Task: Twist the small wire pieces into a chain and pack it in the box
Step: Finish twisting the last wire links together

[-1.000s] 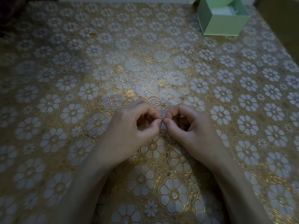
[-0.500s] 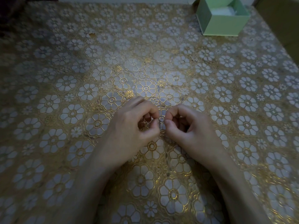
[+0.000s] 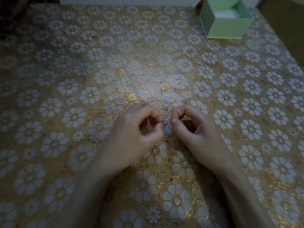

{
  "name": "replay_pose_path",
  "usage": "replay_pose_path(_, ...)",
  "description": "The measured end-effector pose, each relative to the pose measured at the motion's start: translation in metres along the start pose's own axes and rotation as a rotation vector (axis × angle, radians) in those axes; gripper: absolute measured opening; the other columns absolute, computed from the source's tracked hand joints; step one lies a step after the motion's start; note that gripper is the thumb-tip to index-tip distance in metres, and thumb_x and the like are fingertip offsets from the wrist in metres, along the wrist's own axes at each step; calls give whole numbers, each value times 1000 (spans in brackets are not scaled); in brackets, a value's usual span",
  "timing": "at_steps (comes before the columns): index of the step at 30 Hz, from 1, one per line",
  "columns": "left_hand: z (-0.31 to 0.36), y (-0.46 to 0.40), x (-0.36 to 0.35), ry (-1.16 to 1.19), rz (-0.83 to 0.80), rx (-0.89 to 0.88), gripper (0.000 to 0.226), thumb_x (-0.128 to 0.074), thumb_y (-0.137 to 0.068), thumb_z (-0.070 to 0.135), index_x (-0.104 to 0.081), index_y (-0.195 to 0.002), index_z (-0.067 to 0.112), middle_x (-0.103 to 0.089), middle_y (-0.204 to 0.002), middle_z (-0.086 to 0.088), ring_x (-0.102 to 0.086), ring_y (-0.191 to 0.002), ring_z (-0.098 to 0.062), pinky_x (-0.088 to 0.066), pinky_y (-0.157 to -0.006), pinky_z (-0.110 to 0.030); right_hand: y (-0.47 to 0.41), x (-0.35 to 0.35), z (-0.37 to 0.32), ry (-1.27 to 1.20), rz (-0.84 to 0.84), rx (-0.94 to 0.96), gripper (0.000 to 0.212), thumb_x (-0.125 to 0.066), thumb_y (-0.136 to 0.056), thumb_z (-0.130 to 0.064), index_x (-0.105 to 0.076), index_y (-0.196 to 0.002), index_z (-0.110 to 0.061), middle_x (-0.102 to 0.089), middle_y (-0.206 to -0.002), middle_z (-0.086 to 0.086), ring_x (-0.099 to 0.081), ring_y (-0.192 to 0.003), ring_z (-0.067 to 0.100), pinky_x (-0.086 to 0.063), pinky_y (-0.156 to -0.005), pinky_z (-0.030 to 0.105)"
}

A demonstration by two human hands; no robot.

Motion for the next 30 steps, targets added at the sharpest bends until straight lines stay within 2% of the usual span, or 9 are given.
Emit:
replay_pose_path(2, 0, 0, 1, 56, 19, 43, 11, -53, -73, 31, -57, -73, 21, -56, -71, 11, -51, -65, -5, -38, -61, -16, 0, 1, 1, -49, -12, -17, 9, -55, -81, -21, -53, -73, -21, -49, -60, -1, -40, -50, 5, -29, -48, 16)
replay_pose_path(5, 0, 1, -1, 141, 25, 120, 18, -53, -70, 37, -58, -76, 20, -64, -74, 2, -59, -66, -17, -48, -61, -31, 0, 1, 2, -71, -10, -23, 12, -56, -79, -32, -55, -74, -21, -55, -68, 16, -45, -55, 25, -35, -51, 31)
replay_pose_path(8, 1, 1, -2, 219, 37, 165, 20, -54, -68, 39, -56, -78, 22, -65, -74, -3, -61, -68, -23, -50, -63, -42, 0, 2, 1, -100, 7, -37, 9, -57, -82, -22, -55, -73, -20, -47, -65, 26, -35, -52, 26, -28, -45, 32)
replay_pose_path(12, 2, 1, -2, 276, 22, 195, 22, -54, -66, 40, -55, -76, 21, -63, -68, -7, -59, -63, -27, -47, -57, -36, 0, 3, -2, -183, -22, -30, 7, -55, -82, -18, -56, -75, -19, -54, -62, -2, -37, -50, 2, -27, -45, 14)
replay_pose_path(16, 3, 1, -4, 304, -4, 198, 23, -54, -68, 40, -55, -77, 19, -62, -65, -10, -56, -60, -30, -43, -52, -32, 1, 4, -4, -294, -48, -25, 8, -55, -84, -9, -56, -77, -12, -56, -59, -10, -45, -49, -5, -33, -49, 6)
replay_pose_path(19, 4, 1, -4, 288, -28, 182, 22, -54, -70, 41, -56, -80, 22, -64, -67, -9, -57, -63, -33, -46, -56, -40, 1, 5, -5, -286, -34, -17, 7, -54, -84, -10, -55, -77, -13, -53, -60, -10, -44, -50, -4, -33, -50, 6)
replay_pose_path(23, 4, 1, -2, 264, -9, 162, 19, -55, -68, 39, -58, -77, 23, -62, -74, -6, -57, -65, -29, -47, -56, -39, 1, 5, -5, -262, -33, -22, 6, -55, -83, -14, -56, -78, -16, -51, -64, -8, -42, -52, -3, -32, -50, 8)
replay_pose_path(27, 4, 0, -2, 231, 9, 121, 14, -55, -69, 34, -56, -71, 20, -59, -83, 1, -56, -72, -19, -47, -62, -34, 1, 5, -3, -226, -24, -25, 7, -62, -81, -25, -58, -76, -21, -49, -68, 10, -38, -57, 14, -28, -49, 17)
replay_pose_path(30, 3, 1, -2, 218, 16, 133, 13, -56, -68, 35, -56, -70, 22, -60, -79, 0, -57, -70, -21, -47, -62, -37, 1, 5, -2, -213, -28, -20, 11, -62, -79, -29, -59, -75, -19, -51, -70, 18, -37, -60, 19, -28, -50, 25)
Point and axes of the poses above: each hand's wrist, its own y-axis away from the middle knuckle, its own x-axis out of the back of the hand, z = x × y, the point moved 3 cm from there along -y, towards the middle knuckle
